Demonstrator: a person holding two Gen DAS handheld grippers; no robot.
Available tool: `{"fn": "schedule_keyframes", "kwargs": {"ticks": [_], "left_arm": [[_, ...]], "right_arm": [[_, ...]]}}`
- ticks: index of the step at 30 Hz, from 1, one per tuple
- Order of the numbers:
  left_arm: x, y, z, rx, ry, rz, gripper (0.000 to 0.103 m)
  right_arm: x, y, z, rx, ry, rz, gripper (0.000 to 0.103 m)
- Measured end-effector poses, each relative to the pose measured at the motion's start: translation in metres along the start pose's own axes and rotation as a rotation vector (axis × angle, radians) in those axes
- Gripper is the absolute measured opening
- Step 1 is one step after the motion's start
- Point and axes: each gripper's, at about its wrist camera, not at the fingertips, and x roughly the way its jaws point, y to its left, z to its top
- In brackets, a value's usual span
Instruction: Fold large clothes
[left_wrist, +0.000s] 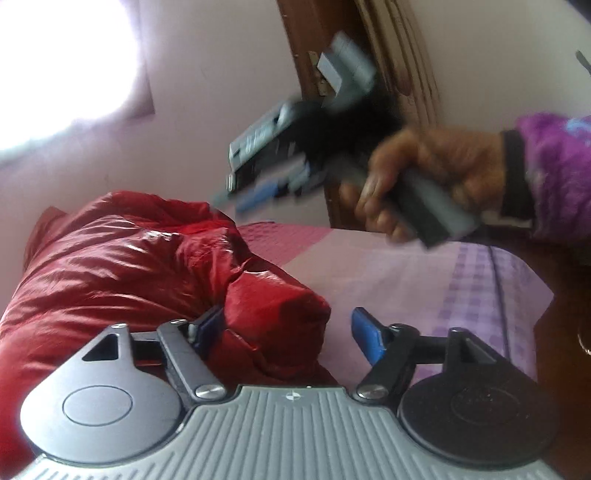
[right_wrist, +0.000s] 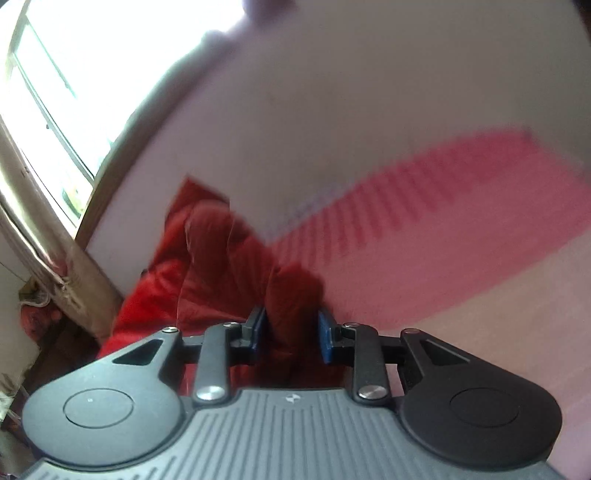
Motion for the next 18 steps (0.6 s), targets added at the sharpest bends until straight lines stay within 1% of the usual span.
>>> {"fn": "schedule_keyframes", "kwargs": {"ticks": [1, 3, 4, 5, 6, 8, 9, 10, 11, 13, 14, 16, 18], "left_arm": [[0.002, 0.002, 0.0, -0.004, -0.001, 0.002, 0.075], [0.006, 0.006, -0.001, -0.012, -0.002, -0.003, 0.076], [0.007, 0.005, -0.001, -0.009, -0.001, -0.002, 0.077], [0.011, 0.003, -0.002, -0.005, -0.001, -0.002, 0.078], [0.012, 0.004, -0.002, -0.007, -0.001, -0.005, 0.081], [0.015, 0.004, -0.003, -0.008, -0.002, -0.008, 0.085], [0.016, 0.004, -0.004, -0.002, -0.002, -0.007, 0.086], [0.027, -0.006, -0.005, 0.007, 0.0, -0.007, 0.088], [0.028, -0.006, -0.006, 0.013, 0.001, -0.008, 0.089], [0.032, -0.015, -0.008, 0.028, 0.002, -0.013, 0.089], [0.034, -0.015, -0.008, 0.03, 0.001, -0.015, 0.089], [0.032, -0.014, -0.009, 0.023, -0.005, -0.026, 0.09], [0.031, -0.015, -0.01, 0.035, -0.012, -0.028, 0.09]], "right_arm": [[-0.009, 0.01, 0.005, -0.051, -0.038, -0.002, 0.03], [-0.027, 0.038, 0.017, -0.152, -0.107, 0.032, 0.03], [-0.032, 0.055, 0.022, -0.218, -0.124, 0.056, 0.03], [-0.032, 0.069, 0.025, -0.269, -0.122, 0.079, 0.03], [-0.029, 0.084, 0.028, -0.317, -0.1, 0.107, 0.03], [-0.013, 0.109, 0.028, -0.406, -0.033, 0.118, 0.03], [0.001, 0.121, 0.024, -0.481, 0.015, 0.093, 0.03], [0.012, 0.129, 0.021, -0.543, 0.049, 0.053, 0.03], [0.026, 0.134, 0.016, -0.606, 0.092, 0.002, 0.03], [0.053, 0.134, 0.005, -0.705, 0.182, -0.097, 0.03], [0.059, 0.129, 0.002, -0.718, 0.201, -0.105, 0.029], [0.066, 0.118, 0.001, -0.678, 0.226, -0.103, 0.028], [0.07, 0.112, -0.006, -0.692, 0.239, -0.125, 0.027]]}}
